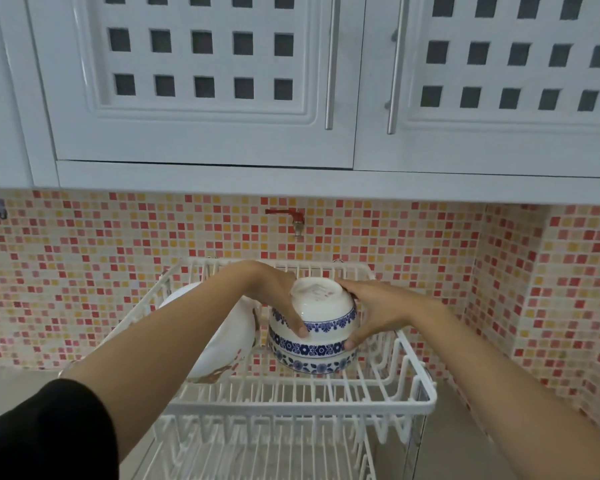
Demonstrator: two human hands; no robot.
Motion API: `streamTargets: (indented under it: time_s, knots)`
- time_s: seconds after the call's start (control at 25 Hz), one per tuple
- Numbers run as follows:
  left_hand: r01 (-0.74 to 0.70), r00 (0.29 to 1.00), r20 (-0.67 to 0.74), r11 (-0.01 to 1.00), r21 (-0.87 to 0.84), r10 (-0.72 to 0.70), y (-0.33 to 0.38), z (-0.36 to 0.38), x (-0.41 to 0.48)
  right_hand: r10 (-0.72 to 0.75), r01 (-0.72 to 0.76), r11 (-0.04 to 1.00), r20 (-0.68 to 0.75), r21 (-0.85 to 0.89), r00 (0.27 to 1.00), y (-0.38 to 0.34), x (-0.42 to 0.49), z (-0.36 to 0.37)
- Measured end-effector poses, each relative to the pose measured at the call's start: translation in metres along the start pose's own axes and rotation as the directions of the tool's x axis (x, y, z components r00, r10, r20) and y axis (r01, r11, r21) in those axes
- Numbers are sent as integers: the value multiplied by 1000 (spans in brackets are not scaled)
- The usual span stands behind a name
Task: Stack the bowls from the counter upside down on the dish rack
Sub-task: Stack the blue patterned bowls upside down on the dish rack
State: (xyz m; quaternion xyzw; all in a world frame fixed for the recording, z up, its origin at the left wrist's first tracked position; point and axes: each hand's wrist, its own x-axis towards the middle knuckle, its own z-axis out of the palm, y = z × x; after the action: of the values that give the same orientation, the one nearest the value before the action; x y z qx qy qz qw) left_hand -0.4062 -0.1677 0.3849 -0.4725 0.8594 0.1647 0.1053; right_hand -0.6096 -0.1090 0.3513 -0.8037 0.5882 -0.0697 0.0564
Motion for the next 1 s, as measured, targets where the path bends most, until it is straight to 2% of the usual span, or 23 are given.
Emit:
streamTargets:
  time_s: [0.24,0.36,0.48,0.6,0.76,1.0]
  knots:
    - [11,999,40,1000,7,-11,-2,6,9,72,-70,997,54,-40,996,-9,-2,-3]
    - [55,998,-13,992,113,-54,8,6,-7,130,-122,986,67,-111,989,-20,-5,-8]
    - [-38,992,-115,983,182,60,3,-1,-27,197,-177,945,47,-274,979,-36,-11,-19]
    - [-123,950,-264,975,184,170,-17,-15,-60,194,-202,900,-60,-386,979,-61,-11,-32]
    - [-109,879,-435,971,211,193,-70,-23,-116,117,-177,906,-173,-386,978,-130,3,-35]
    - [26,865,-499,989,143,49,-211,-1,-197,1,-96,943,-286,-319,958,-270,46,-5]
